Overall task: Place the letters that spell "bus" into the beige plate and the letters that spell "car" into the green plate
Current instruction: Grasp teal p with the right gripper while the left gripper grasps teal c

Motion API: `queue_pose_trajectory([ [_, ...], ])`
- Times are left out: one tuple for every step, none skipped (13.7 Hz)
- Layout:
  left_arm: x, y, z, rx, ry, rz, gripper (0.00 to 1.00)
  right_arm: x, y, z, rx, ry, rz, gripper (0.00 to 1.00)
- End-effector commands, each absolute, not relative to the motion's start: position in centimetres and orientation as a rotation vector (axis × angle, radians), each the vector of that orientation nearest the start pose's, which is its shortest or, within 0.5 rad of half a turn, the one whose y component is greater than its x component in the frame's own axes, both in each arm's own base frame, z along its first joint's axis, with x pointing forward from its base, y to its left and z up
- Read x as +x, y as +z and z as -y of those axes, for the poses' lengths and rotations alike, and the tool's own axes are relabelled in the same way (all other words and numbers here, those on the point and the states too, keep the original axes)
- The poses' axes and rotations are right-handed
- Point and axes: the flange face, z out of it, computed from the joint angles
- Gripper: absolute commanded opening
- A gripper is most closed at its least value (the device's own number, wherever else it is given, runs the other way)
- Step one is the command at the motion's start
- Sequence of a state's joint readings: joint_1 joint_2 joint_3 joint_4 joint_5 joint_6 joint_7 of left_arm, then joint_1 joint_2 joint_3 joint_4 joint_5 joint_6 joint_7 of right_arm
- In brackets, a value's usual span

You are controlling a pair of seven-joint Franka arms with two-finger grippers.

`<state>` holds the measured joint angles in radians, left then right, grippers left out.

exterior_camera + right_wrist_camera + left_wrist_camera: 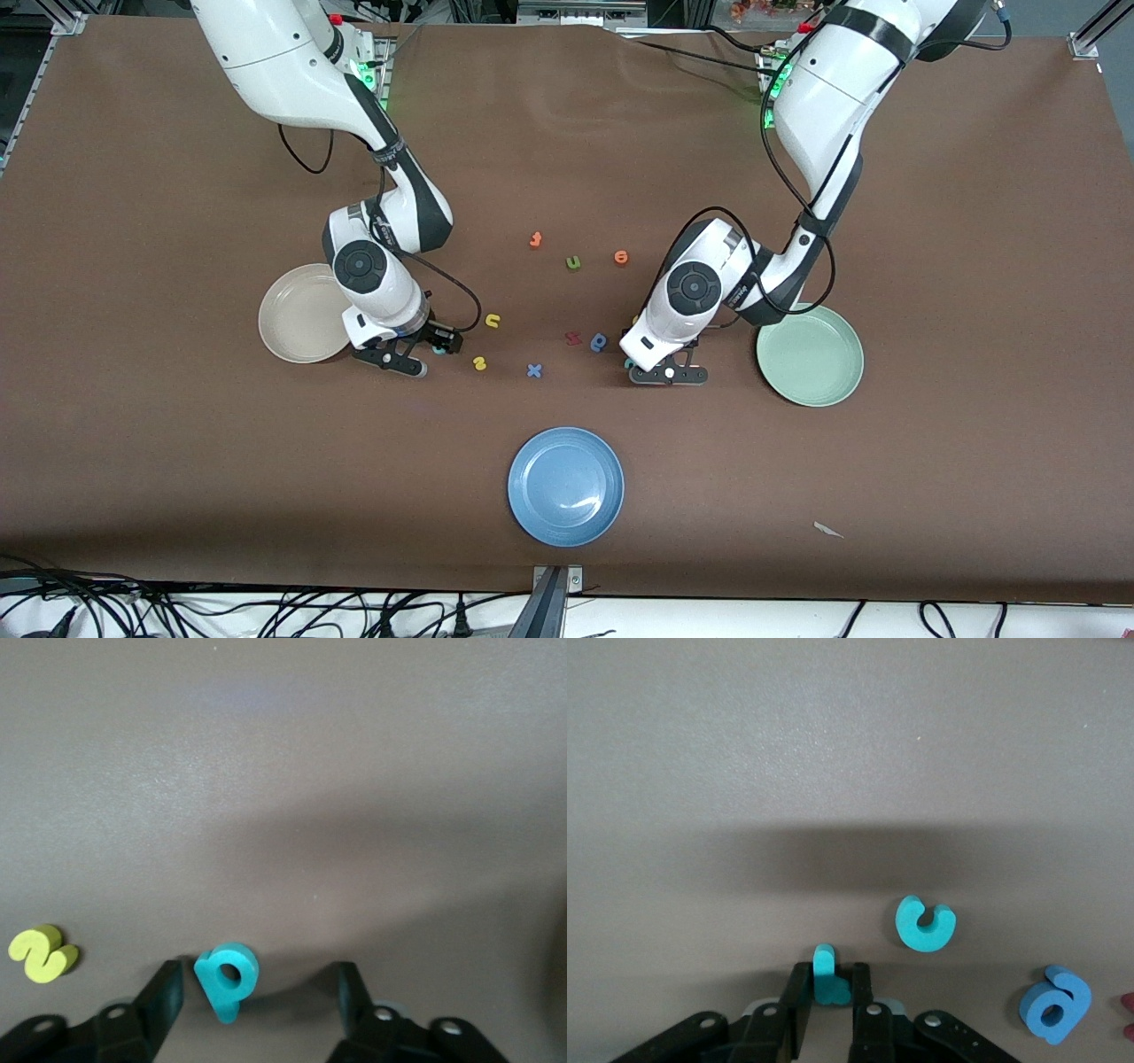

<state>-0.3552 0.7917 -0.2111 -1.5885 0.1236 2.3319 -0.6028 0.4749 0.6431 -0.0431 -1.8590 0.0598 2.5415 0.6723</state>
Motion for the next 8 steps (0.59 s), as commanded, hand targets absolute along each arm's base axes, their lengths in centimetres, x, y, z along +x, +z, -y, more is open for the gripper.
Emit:
queue_pose_trajectory([
  [59.3, 16.6, 35.6, -3.159, 0.073, 0.002, 0.07, 59.4, 17.8, -28.0, -3.099, -0.03, -0.418, 0.69],
  [59.7, 17.3, 35.3, -3.161, 0.063, 0.011, 0.02, 59.6, 17.8, -28.2, -3.103, -0.022, -0.415, 0.65],
  [60.2, 18.5, 35.1, -3.164, 0.044, 0.017, 0.02, 59.7, 17.9, -28.2, -3.102, -0.024, -0.415, 0.64],
  [60.7, 20.3, 34.5, -3.159, 0.036, 0.02, 0.02, 59.6, 17.6, -28.3, -3.104, -0.02, -0.409, 0.61],
  [61.2, 21.9, 33.3, -3.14, 0.055, 0.029, 0.02, 59.6, 17.5, -28.3, -3.105, -0.018, -0.409, 0.58],
  [61.8, 23.8, 32.1, -3.129, 0.057, 0.013, 0.02, 59.6, 17.5, -28.2, -3.106, -0.019, -0.411, 0.58],
  [62.6, 25.2, 30.1, -3.118, 0.07, -0.023, 0.02, 59.6, 17.5, -28.3, -3.106, -0.018, -0.407, 0.57],
  [63.0, 26.2, 28.4, -3.103, 0.1, -0.055, 0.02, 59.6, 17.5, -28.3, -3.105, -0.018, -0.409, 0.54],
])
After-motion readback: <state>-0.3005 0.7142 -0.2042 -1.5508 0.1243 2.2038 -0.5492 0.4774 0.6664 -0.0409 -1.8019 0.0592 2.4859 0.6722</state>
